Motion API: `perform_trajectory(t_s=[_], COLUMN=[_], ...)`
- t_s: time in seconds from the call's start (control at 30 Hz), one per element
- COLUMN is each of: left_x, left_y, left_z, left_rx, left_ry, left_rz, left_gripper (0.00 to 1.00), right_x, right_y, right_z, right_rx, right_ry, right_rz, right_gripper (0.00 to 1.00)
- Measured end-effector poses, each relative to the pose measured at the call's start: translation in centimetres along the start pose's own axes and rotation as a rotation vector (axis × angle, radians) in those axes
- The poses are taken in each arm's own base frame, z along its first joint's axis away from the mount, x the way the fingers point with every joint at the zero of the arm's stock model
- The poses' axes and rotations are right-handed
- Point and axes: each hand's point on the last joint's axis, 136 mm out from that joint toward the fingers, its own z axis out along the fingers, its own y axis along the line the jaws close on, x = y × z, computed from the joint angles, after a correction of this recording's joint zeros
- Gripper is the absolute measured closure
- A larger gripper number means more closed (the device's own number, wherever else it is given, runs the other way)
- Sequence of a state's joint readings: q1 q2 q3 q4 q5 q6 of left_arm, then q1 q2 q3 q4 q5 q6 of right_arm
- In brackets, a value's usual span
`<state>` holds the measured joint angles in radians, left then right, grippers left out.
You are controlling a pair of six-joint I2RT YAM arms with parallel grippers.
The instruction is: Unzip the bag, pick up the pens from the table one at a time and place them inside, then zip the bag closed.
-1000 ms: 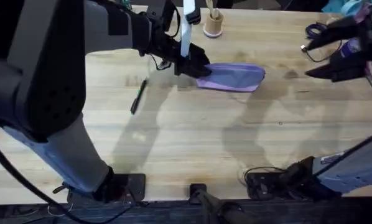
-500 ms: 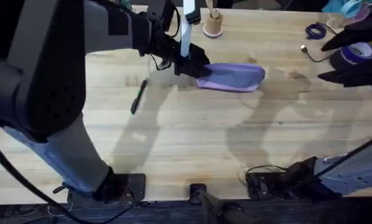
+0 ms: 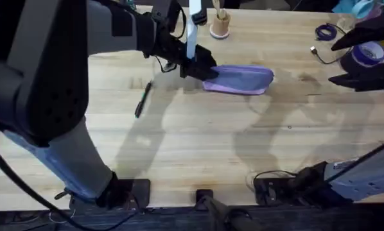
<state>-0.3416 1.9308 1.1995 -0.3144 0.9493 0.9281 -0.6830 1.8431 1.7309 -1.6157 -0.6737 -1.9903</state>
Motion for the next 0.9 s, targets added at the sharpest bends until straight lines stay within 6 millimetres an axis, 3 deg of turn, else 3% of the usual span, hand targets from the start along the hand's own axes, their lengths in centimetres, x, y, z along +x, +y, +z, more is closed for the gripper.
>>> perform_trajectory(t_s=[0.37, 0.6, 0.9], left_x=[0.0, 0.0, 0.0], left_y=[0.0, 0.0, 0.0], left_z=[0.0, 0.0, 0.0], left_rx=[0.000, 0.000, 0.000], left_ry=[0.000, 0.000, 0.000], left_rz=[0.000, 0.000, 0.000], left_gripper=[0.958, 0.958, 0.959], right_x=[-0.4, -1.4, -0.7], right_y=[0.0, 0.0, -0.2], right_z=[0.4, 1.7, 4.3], right_rx=[-0.011, -0.054, -0.149], right_ry=[0.001, 0.010, 0.007], right_rz=[-0.015, -0.061, -0.053], right_gripper=[0.006, 0.006, 0.006])
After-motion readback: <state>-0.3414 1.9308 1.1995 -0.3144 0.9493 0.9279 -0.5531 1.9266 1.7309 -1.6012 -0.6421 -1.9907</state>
